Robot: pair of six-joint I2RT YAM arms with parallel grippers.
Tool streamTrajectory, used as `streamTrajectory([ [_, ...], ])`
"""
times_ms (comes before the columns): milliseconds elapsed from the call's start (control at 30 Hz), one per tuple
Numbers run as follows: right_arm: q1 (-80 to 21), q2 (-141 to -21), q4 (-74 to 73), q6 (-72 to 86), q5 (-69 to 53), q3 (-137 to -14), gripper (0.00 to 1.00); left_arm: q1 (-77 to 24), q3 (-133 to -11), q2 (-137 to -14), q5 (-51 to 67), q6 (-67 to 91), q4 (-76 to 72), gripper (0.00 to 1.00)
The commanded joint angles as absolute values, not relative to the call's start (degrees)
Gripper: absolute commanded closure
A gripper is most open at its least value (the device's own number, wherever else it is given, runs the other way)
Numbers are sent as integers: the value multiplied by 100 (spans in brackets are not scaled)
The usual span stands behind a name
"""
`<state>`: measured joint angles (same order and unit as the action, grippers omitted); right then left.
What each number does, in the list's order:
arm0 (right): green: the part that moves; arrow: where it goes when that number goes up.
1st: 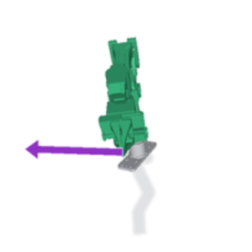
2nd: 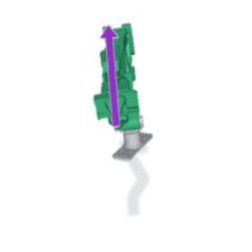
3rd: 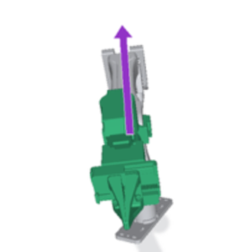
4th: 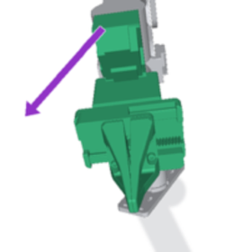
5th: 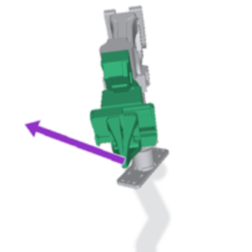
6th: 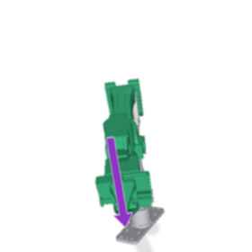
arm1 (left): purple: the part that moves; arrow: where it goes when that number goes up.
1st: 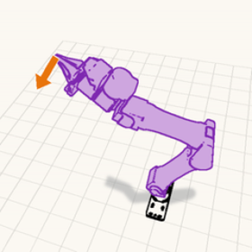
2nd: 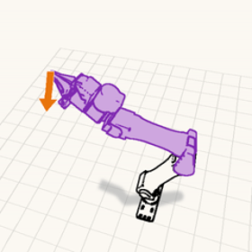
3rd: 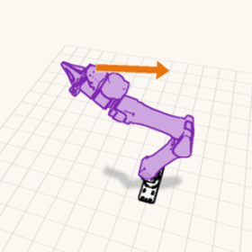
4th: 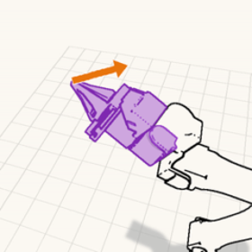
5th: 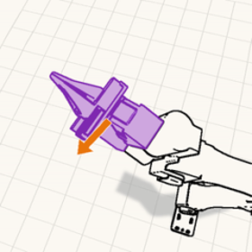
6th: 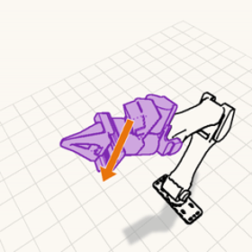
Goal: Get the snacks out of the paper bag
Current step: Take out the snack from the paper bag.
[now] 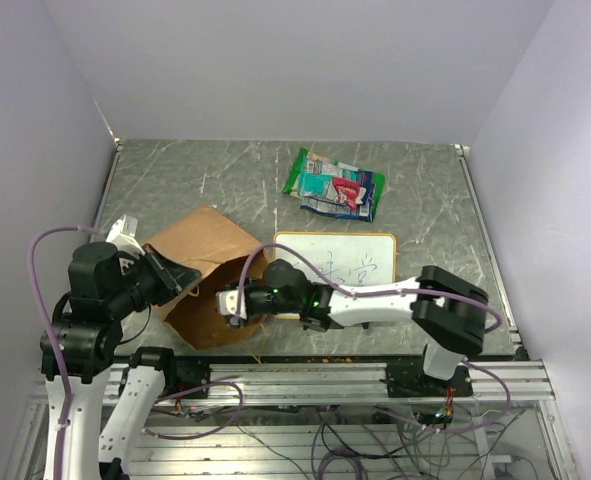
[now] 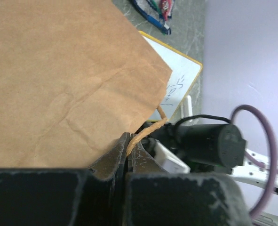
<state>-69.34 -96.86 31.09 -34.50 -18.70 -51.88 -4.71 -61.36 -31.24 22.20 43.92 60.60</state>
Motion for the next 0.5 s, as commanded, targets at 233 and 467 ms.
streamTrajectory([
  [233, -6988, -11526, 4087, -3344, -1077, -6561, 51, -422, -6280, -2914, 2626, 4724, 5281, 93],
  [467, -7019, -12344, 3766, -3649, -914, -7222, 41, -422, -6280, -2934, 2775, 4745, 5189, 93],
])
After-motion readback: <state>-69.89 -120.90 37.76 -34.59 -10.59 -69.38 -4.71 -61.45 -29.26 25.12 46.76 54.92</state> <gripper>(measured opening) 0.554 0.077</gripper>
